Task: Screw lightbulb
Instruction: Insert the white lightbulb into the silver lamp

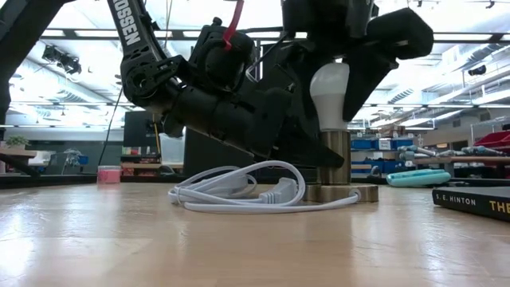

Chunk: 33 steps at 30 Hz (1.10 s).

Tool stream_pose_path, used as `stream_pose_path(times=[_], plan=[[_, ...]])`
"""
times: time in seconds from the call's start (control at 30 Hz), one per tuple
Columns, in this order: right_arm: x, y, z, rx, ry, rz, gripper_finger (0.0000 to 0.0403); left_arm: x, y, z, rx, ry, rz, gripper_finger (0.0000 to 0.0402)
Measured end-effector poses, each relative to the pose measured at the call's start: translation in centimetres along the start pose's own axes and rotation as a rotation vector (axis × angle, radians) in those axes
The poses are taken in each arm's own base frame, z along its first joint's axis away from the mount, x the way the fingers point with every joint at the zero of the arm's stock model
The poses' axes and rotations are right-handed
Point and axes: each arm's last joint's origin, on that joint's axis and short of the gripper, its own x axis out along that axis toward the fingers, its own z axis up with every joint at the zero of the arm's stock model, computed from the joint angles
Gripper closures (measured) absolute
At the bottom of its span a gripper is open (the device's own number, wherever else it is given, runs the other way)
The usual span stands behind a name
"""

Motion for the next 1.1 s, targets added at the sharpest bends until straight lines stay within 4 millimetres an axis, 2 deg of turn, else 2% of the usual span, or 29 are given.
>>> stream_pose_path(times=[0.8, 1.0, 1.1], plan=[[0.01, -0.2, 0.1, 0.037, -0.028, 0.025, 0.0112, 0.0, 0.0, 0.0, 0.0, 0.0, 0.0, 0.0218], [0.11, -0.16, 0.12, 0.042, -0.036, 0.036, 0.0149, 0.0, 0.0, 0.0, 0.0, 0.0, 0.0, 0.0218], [0.12, -0.16, 0.13, 0.046, -0.036, 0.036, 0.0149, 0.0, 0.0, 0.0, 0.0, 0.0, 0.0, 0.0218]])
